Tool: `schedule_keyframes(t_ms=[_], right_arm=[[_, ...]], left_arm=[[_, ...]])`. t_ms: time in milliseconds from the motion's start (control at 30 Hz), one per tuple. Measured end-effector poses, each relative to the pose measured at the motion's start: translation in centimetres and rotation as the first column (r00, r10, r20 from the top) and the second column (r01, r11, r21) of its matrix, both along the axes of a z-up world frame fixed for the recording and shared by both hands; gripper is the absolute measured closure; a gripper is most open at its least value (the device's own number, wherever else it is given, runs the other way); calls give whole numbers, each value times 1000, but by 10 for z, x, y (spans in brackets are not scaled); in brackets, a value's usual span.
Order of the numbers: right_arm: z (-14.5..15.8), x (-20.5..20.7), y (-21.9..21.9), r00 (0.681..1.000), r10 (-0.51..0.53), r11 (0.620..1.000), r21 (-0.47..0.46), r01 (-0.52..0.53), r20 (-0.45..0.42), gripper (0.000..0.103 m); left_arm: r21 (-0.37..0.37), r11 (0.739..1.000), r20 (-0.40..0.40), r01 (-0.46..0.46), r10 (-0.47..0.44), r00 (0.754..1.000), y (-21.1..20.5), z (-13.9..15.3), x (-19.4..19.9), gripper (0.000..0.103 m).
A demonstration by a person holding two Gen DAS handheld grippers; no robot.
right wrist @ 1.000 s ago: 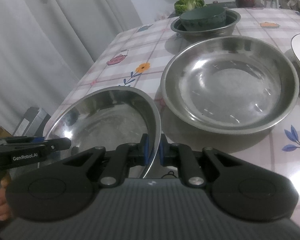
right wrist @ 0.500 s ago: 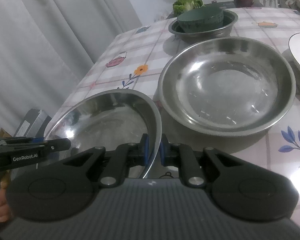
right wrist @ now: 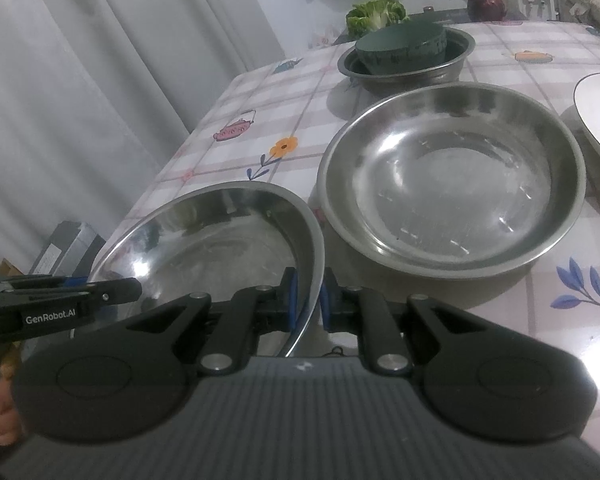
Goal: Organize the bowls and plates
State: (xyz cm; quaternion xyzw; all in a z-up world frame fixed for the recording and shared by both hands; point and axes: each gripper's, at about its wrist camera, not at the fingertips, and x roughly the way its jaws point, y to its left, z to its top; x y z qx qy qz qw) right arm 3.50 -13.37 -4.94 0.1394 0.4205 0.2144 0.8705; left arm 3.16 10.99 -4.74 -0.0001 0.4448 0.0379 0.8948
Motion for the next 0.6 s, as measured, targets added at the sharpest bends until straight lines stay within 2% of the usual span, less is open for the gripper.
schedule_keyframes(t_ms=[600], right_arm=[[18, -1, -14, 999, -22, 1000, 21, 21, 40, 91]], left_arm=[[2, 1000, 51, 9, -9, 999, -13, 22, -2, 74]])
